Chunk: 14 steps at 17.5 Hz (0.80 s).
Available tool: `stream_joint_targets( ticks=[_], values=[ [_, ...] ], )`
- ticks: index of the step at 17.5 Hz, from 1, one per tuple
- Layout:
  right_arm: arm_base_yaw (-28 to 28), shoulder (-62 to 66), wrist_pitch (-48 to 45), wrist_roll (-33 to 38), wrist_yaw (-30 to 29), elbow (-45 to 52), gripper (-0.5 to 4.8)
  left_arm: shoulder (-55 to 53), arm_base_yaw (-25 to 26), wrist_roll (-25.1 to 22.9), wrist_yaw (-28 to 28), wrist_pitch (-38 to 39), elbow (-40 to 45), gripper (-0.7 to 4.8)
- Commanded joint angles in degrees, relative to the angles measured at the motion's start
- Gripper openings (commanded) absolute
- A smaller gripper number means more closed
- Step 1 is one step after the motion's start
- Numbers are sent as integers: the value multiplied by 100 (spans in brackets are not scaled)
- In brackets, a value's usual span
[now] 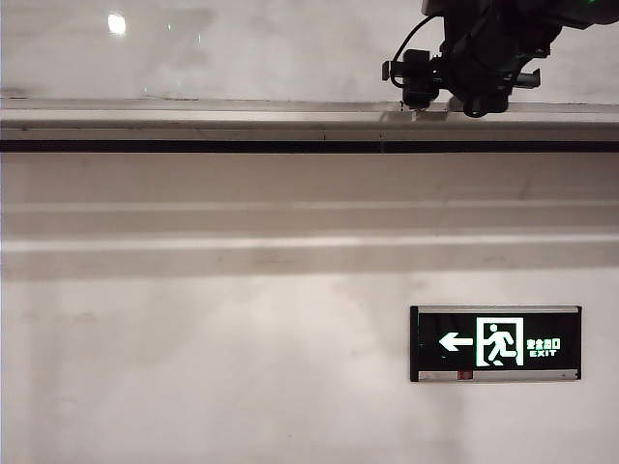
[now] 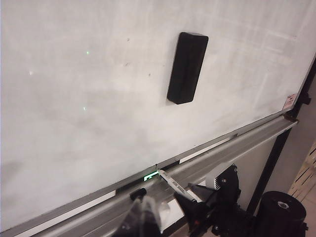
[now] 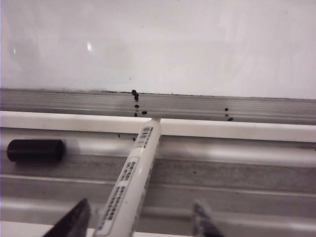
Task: Take a marker from the whiteboard tray, write "Hi!" on the whiteboard, and then put the marker back vertically into the whiteboard tray.
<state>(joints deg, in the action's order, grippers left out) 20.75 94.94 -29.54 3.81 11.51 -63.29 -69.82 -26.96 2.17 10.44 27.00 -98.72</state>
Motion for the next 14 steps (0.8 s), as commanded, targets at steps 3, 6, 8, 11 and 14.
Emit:
stream_joint_targets(
  ticks=[3, 6, 8, 11, 14],
  values=[
    [4, -22, -22, 0, 37, -46, 86, 37, -9, -4, 31, -48, -39, -7],
    [4, -24, -31, -2, 35, -46, 21, 37, -9, -4, 31, -48, -39, -7],
    [4, -46, -15, -2, 31, -46, 14, 37, -9, -4, 31, -48, -39, -7],
    [9, -302, 249, -2, 28, -46, 8, 52, -9, -4, 31, -48, -39, -7],
    [9, -811, 885, 0, 11, -46, 7, 90, -9, -4, 31, -46, -42, -7]
  ],
)
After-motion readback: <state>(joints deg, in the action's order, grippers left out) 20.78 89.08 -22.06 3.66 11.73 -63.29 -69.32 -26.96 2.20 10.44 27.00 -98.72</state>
